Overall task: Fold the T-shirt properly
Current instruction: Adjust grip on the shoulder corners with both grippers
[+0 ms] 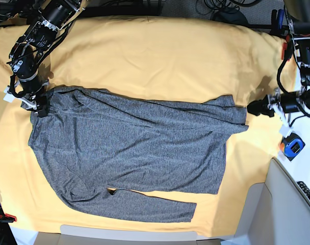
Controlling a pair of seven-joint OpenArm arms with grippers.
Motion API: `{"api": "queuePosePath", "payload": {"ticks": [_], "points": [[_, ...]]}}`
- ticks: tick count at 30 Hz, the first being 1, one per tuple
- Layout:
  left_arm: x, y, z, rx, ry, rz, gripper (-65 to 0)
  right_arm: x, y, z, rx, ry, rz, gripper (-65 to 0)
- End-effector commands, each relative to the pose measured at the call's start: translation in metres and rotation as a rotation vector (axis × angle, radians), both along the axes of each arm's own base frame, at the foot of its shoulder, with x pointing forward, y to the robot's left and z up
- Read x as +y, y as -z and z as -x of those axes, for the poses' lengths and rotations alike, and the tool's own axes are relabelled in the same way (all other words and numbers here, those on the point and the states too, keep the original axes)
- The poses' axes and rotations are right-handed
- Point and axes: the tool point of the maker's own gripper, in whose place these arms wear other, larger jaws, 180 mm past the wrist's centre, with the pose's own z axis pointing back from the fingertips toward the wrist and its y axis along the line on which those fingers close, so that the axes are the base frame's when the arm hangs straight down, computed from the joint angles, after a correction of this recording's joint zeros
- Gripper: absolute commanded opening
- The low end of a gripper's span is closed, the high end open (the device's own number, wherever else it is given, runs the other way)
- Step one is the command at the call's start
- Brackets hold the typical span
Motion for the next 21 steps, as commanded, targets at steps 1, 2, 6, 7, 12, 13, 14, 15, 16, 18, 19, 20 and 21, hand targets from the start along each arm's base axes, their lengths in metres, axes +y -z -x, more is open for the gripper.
{"api": "queuePosePath", "payload": {"ticks": [1, 2, 6, 7, 12, 13, 14, 15, 16, 18, 19, 20, 21], "points": [[0.004, -0.015, -0.007, -0.035, -0.007, 0.017, -41.0, 0.005, 0.013, 0.009, 0.074, -0.015, -0.015, -36.6], [0.002, -0.016, -0.006, -0.038, -0.007, 0.034, -41.0, 0.005, 0.013, 0.009, 0.074, -0.015, -0.015, -36.6], [-0.011, -0.011, 0.009, -0.032, 0.023, 0.054, -41.0, 0.005, 0.013, 0.009, 0.074, -0.015, -0.015, -36.6], [-0.017, -0.010, 0.009, -0.033, 0.029, 0.063, -41.0, 0.005, 0.013, 0.009, 0.074, -0.015, -0.015, -36.6], [-0.029, -0.007, 0.007, -0.038, 0.035, 0.090, -41.0, 0.006, 0.013, 0.010, 0.075, -0.017, -0.015, -36.6], [-0.033, -0.006, 0.007, -0.038, 0.036, 0.101, -41.0, 0.006, 0.013, 0.010, 0.075, -0.017, -0.015, -36.6], [-0.038, -0.005, 0.007, -0.038, 0.037, 0.112, -41.0, 0.006, 0.013, 0.010, 0.075, -0.017, -0.015, -36.6], [-0.040, -0.004, 0.006, -0.038, 0.038, 0.116, -41.0, 0.006, 0.013, 0.010, 0.075, -0.017, -0.015, -36.6], [-0.041, -0.004, 0.006, -0.034, 0.035, 0.121, -41.0, 0.006, 0.013, 0.010, 0.075, -0.017, -0.015, -36.6], [-0.043, -0.002, 0.004, -0.012, 0.000, 0.136, -41.0, 0.006, 0.015, 0.012, 0.080, -0.017, -0.015, -36.6], [-0.050, 0.000, 0.002, 0.010, -0.021, 0.157, -41.0, 0.006, 0.015, 0.012, 0.080, -0.017, -0.015, -36.6], [-0.054, 0.002, 0.001, 0.024, -0.036, 0.171, -41.0, 0.006, 0.015, 0.012, 0.080, -0.017, -0.015, -36.6], [-0.058, 0.003, 0.001, 0.035, -0.045, 0.184, -41.0, 0.006, 0.015, 0.012, 0.080, -0.017, -0.015, -36.6]]}}
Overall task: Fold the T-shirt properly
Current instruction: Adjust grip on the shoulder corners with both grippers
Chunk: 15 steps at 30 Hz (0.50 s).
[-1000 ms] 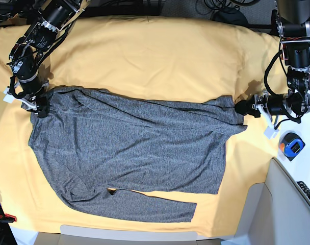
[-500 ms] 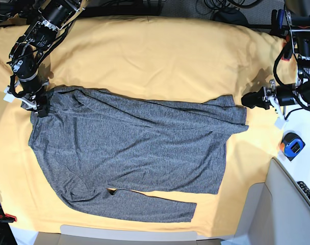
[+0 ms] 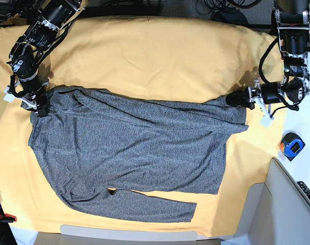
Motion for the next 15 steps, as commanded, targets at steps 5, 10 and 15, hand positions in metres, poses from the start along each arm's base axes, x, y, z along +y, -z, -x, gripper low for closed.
{"api": "queuePosePath", "payload": {"ticks": [5, 10, 15], "points": [[-0.004, -0.023, -0.031, -0.075, -0.061, 0.043, -41.0, 0.006, 0.017, 0.014, 0.088, -0.017, -0.019, -36.6], [-0.001, -0.025, -0.039, -0.089, -0.105, 0.045, -41.0, 0.006, 0.019, 0.017, 0.095, -0.017, -0.019, -36.6], [0.007, -0.023, -0.046, -0.060, -0.187, 0.044, -41.0, 0.005, 0.019, 0.017, 0.095, -0.015, -0.017, -36.6]]}}
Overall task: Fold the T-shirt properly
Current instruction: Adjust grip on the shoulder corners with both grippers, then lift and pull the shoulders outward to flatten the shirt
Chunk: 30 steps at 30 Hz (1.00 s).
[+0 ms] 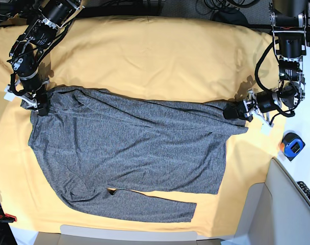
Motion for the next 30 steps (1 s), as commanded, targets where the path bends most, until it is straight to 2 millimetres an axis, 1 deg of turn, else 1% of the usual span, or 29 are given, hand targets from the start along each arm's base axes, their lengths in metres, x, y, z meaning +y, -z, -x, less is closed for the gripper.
{"api": "queuePosePath", "payload": {"ticks": [1, 6, 11, 16, 17, 19, 20, 21, 22, 23, 24, 25, 26, 27, 30], "points": [[0.009, -0.016, -0.013, -0.042, -0.029, 0.003, -41.0, 0.004, 0.016, 0.013, 0.092, -0.009, -0.015, -36.6], [0.014, -0.014, -0.018, -0.033, -0.089, 0.001, -41.0, 0.004, 0.016, 0.013, 0.092, -0.009, -0.015, -36.6], [0.016, -0.014, -0.022, -0.046, -0.113, -0.001, -41.0, 0.002, 0.016, 0.013, 0.092, -0.009, -0.012, -36.6], [0.021, -0.007, -0.020, -0.054, -0.154, -0.020, -41.0, 0.002, 0.016, 0.013, 0.092, -0.009, -0.012, -36.6], [0.022, -0.006, -0.020, -0.054, -0.154, -0.027, -41.0, 0.002, 0.016, 0.013, 0.092, -0.009, -0.012, -36.6], [0.015, -0.001, -0.019, -0.047, -0.150, -0.023, -41.6, 0.002, 0.016, 0.013, 0.092, -0.009, -0.012, -36.8], [0.014, 0.001, -0.018, -0.045, -0.144, -0.031, -43.3, 0.002, 0.016, 0.013, 0.092, -0.009, -0.012, -37.9], [0.015, 0.001, -0.018, -0.043, -0.142, -0.039, -46.5, 0.002, 0.016, 0.013, 0.093, -0.009, -0.013, -40.8], [0.014, 0.002, -0.017, -0.043, -0.138, -0.042, -50.9, 0.002, 0.016, 0.014, 0.095, -0.009, -0.011, -45.4], [0.014, 0.004, -0.017, -0.038, -0.137, -0.043, -57.3, 0.003, 0.017, 0.014, 0.097, -0.011, -0.011, -52.3], [0.013, 0.004, -0.017, -0.037, -0.136, -0.042, -64.1, 0.003, 0.018, 0.014, 0.101, -0.013, -0.012, -61.6], [0.008, 0.005, -0.017, -0.036, -0.131, -0.035, -65.0, 0.003, 0.018, 0.014, 0.102, -0.013, -0.011, -65.0], [0.005, 0.006, -0.016, -0.031, -0.123, -0.034, -65.0, 0.003, 0.019, 0.015, 0.104, -0.014, -0.010, -65.0], [0.005, 0.006, -0.016, -0.031, -0.118, -0.039, -64.2, 0.003, 0.019, 0.015, 0.105, -0.015, -0.009, -65.0], [0.007, 0.007, -0.015, -0.030, -0.124, -0.040, -64.9, 0.003, 0.020, 0.017, 0.110, -0.017, -0.008, -65.0]]}}
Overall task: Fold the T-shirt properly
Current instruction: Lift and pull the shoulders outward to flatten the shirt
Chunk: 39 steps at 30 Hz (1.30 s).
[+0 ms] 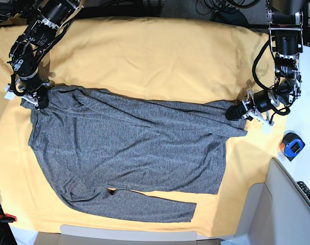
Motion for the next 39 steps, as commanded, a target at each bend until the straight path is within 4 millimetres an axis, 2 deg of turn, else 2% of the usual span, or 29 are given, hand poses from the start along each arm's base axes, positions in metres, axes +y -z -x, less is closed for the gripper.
{"api": "queuePosePath", "payload": {"ticks": [1, 3, 6, 8, 12, 15, 20, 23, 26, 32, 39], "points": [[0.004, -0.009, -0.006, -0.025, -0.006, 0.001, -64.9, 0.005, 0.012, 0.012, 0.058, -0.009, -0.026, -65.0], [0.004, -0.009, -0.006, -0.025, -0.004, 0.000, -64.9, 0.003, 0.008, 0.012, 0.053, -0.011, -0.016, -65.0], [0.023, -0.005, 0.007, -0.003, -0.009, -0.038, -64.9, 0.003, -0.004, 0.014, 0.051, -0.055, -0.003, -65.0], [0.032, -0.010, 0.011, -0.013, -0.001, -0.070, -64.9, 0.003, -0.013, 0.014, 0.042, -0.069, 0.006, -65.0], [0.045, -0.011, 0.035, -0.008, 0.023, -0.125, -64.9, 0.001, -0.017, 0.027, 0.059, -0.086, 0.032, -65.0], [0.060, -0.013, 0.053, -0.007, -0.008, -0.141, -64.9, -0.012, -0.017, 0.039, 0.087, -0.090, 0.074, -65.0], [0.074, -0.018, 0.076, -0.003, -0.013, -0.181, -64.9, -0.022, -0.015, 0.062, 0.137, -0.099, 0.118, -65.0], [0.071, -0.016, 0.092, 0.016, 0.013, -0.192, -64.9, -0.024, -0.017, 0.077, 0.158, -0.109, 0.151, -65.0], [0.079, -0.017, 0.108, 0.027, 0.005, -0.213, -64.9, -0.024, -0.019, 0.091, 0.180, -0.120, 0.179, -65.0], [0.090, -0.015, 0.142, 0.070, -0.011, -0.238, -64.9, -0.022, -0.010, 0.127, 0.258, -0.135, 0.192, -65.0], [0.079, -0.012, 0.167, 0.098, 0.019, -0.237, -64.9, -0.021, 0.003, 0.162, 0.346, -0.144, 0.188, -65.0]]}}
